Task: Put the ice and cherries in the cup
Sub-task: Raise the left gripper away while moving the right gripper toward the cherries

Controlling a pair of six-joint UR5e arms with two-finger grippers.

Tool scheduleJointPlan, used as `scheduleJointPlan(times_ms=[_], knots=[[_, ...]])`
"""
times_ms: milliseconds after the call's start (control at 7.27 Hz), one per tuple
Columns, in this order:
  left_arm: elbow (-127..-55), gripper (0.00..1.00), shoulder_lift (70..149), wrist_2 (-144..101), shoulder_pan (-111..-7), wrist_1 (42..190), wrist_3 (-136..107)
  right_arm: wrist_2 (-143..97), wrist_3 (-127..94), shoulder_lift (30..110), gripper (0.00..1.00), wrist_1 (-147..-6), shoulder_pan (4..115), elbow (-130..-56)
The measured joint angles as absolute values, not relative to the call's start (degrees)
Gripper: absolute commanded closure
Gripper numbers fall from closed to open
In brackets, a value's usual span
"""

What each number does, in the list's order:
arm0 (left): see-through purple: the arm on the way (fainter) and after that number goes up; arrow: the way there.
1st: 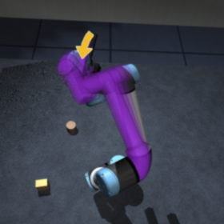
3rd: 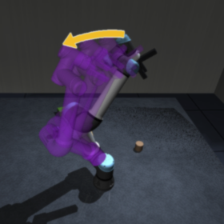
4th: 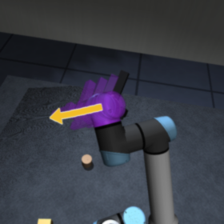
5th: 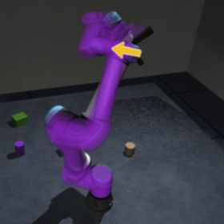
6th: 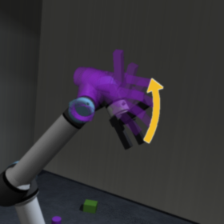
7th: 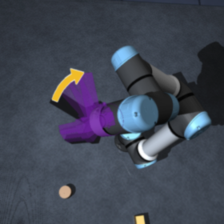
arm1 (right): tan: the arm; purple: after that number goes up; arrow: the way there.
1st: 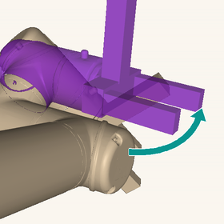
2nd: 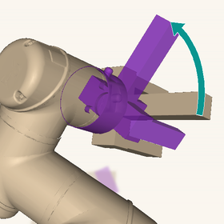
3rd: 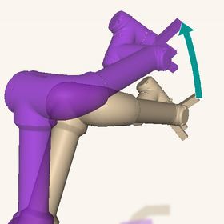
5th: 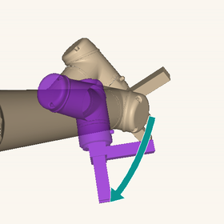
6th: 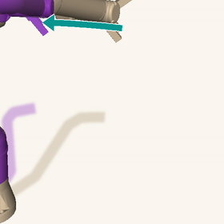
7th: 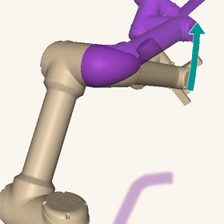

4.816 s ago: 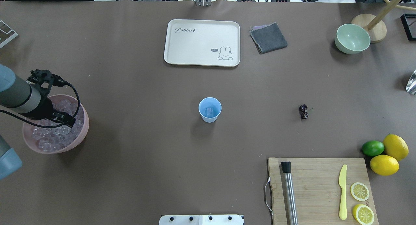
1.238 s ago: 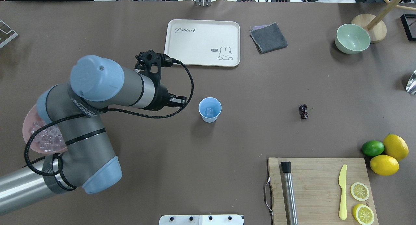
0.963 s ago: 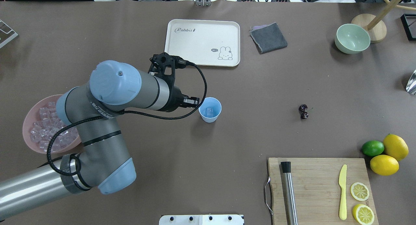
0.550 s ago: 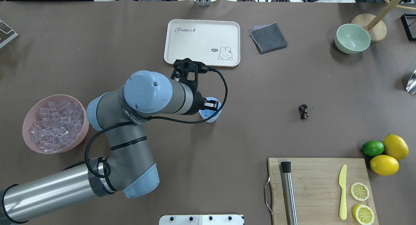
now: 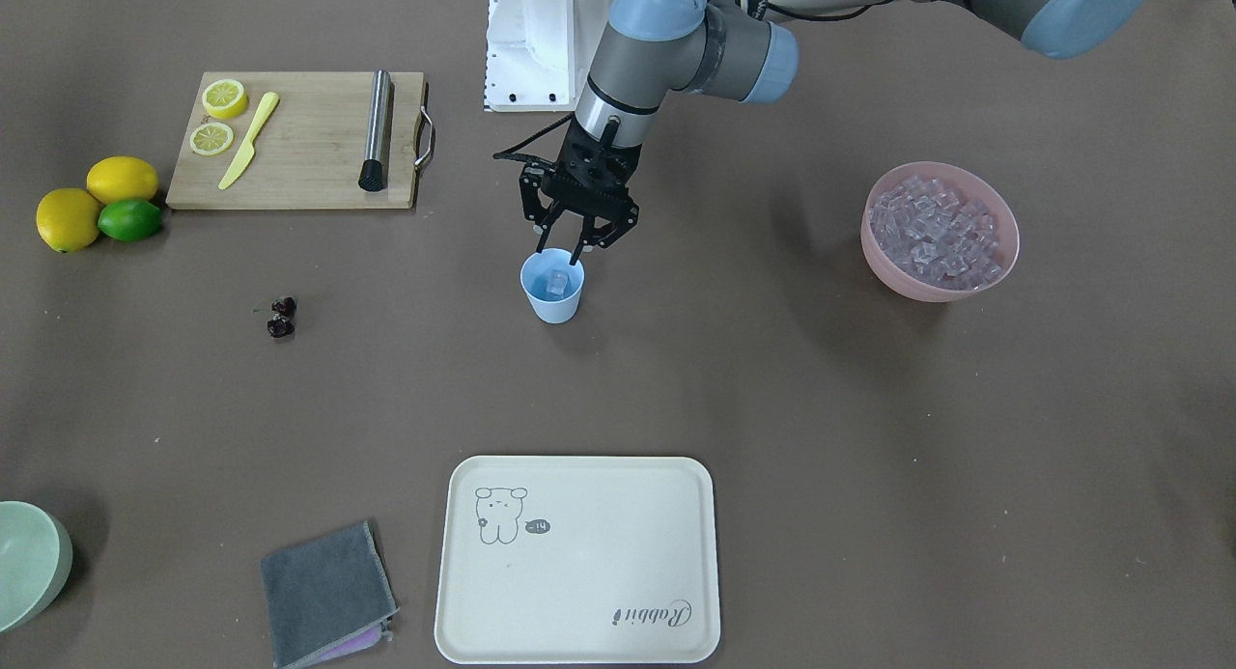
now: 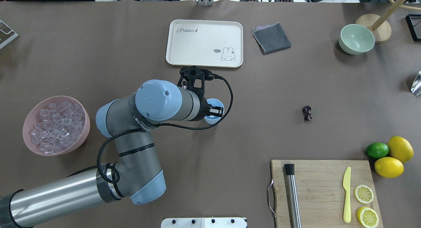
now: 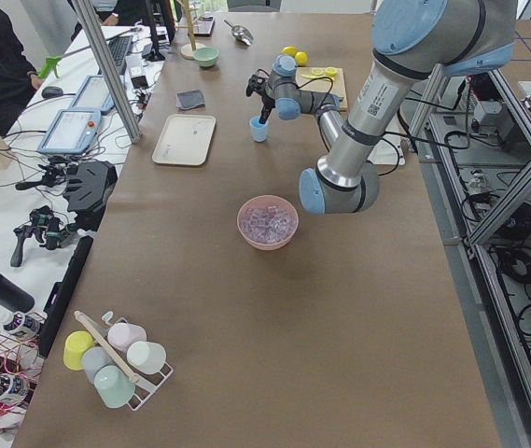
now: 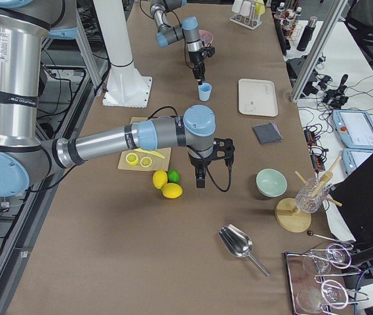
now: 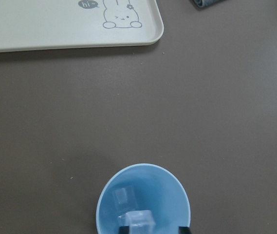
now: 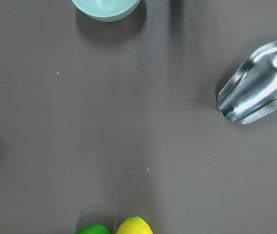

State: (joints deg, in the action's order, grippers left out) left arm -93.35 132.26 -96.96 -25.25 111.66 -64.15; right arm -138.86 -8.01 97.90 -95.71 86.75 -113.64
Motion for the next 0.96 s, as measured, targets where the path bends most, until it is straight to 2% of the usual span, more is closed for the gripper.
scheduleJointPlan(times_ms=[413,963], knots=[[-97.2,0.03,131.86,-99.08,-29.27,109.64,-65.73,-138.77,-8.32,97.1,0.0,-93.83,85.94,-113.63],[-109.52,0.03,122.5,-111.1,-45.08,99.28,-54.29,-135.91,-14.05,92.13,0.0,-91.17,76.69,-113.04]])
